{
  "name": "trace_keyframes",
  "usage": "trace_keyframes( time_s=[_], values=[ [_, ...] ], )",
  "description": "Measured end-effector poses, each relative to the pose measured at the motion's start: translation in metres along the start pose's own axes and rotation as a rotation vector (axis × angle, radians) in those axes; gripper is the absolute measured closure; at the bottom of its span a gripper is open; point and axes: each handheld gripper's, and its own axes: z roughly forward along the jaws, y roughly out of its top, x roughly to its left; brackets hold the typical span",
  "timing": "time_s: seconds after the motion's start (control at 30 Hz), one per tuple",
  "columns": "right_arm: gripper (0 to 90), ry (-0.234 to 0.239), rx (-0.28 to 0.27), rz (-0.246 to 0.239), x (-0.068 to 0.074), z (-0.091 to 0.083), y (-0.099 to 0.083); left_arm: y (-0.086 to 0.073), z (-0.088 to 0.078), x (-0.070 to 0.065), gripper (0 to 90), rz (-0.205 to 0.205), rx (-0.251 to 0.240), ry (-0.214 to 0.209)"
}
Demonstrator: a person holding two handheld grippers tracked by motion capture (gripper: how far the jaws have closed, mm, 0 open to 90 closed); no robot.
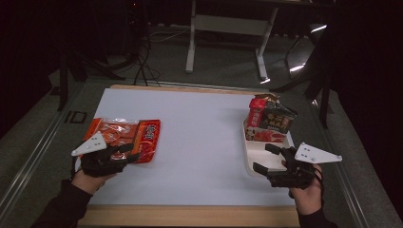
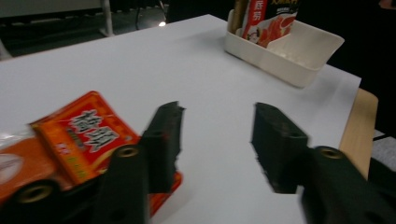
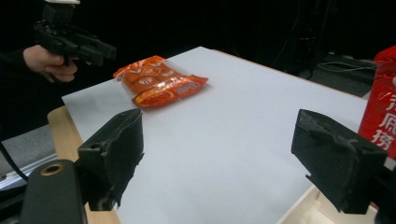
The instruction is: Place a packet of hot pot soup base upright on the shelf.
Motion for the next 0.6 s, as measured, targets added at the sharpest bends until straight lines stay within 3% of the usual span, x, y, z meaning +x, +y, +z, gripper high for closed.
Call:
trace_keyframes(
  time_s=[0.03,0.33,0.4,0.43,0.5,0.6],
  values=[
    [16.7,0.000,0.000,0.000,0.000,0.000,0.000,0.000,0.000,0.000,57.6,0.000,0.000,0.000],
    [16.8,0.029,0.027,0.009,0.005,0.006,-0.010,-0.006,-0.033,0.049,73.8,-0.089,0.001,0.195],
    [16.8,0.037,0.027,0.011,0.006,0.006,-0.010,-0.009,-0.035,0.057,78.7,-0.084,0.031,0.256],
    [16.8,0.037,0.027,0.011,0.006,0.006,-0.010,-0.009,-0.035,0.057,81.3,-0.084,0.031,0.256],
    [16.8,0.044,0.030,0.006,0.008,0.007,-0.010,-0.016,-0.037,0.071,85.8,-0.100,0.054,0.320],
    [16.7,0.048,0.031,0.000,0.010,0.008,-0.010,-0.025,-0.038,0.083,89.8,-0.127,0.076,0.352]
  ],
)
